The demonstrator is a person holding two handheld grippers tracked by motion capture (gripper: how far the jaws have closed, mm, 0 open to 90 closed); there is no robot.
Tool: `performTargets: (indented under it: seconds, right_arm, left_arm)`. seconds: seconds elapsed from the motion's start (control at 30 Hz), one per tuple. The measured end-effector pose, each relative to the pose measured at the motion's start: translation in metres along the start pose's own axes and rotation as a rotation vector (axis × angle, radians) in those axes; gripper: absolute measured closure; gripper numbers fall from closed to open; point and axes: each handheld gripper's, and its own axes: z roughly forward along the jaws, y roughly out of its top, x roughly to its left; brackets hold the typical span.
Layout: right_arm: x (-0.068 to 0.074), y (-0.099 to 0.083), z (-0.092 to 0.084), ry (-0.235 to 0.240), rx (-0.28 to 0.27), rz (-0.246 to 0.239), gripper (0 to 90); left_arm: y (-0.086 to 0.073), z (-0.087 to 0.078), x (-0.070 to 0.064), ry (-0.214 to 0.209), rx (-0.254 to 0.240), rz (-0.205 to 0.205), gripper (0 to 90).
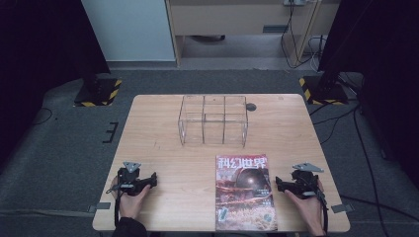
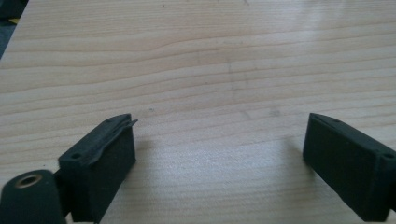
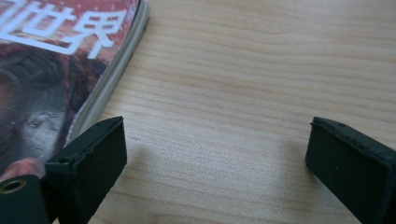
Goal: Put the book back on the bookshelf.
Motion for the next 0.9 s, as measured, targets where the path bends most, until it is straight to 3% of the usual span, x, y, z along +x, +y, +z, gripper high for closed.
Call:
performTargets:
  seconds: [0.17, 0.4, 0.43, 0.67, 0.9]
  right_arm:
    - [0.000, 0.003, -0.009, 0.031, -0.039, 0.004, 7.6]
    - [0.003, 0.008, -0.017, 0.069, -0.064, 0.014, 7.9]
    - [0.004, 0.008, -0.018, 0.077, -0.069, 0.014, 8.0]
    - [0.014, 0.015, -0.025, 0.104, -0.091, 0.006, 7.5]
    - [0.021, 0.024, -0.031, 0.137, -0.120, 0.006, 8.7]
  left_arm:
    - [0.003, -0.016, -0.013, -0.032, -0.066, 0.017, 10.6]
    - [0.005, -0.025, -0.023, -0.084, -0.115, 0.012, 13.2]
    - [0.006, -0.027, -0.026, -0.111, -0.141, 0.012, 13.2]
    - [0.009, -0.034, -0.042, -0.174, -0.164, 0.011, 14.2]
    - [0.015, -0.040, -0.057, -0.208, -0.200, 0.016, 14.1]
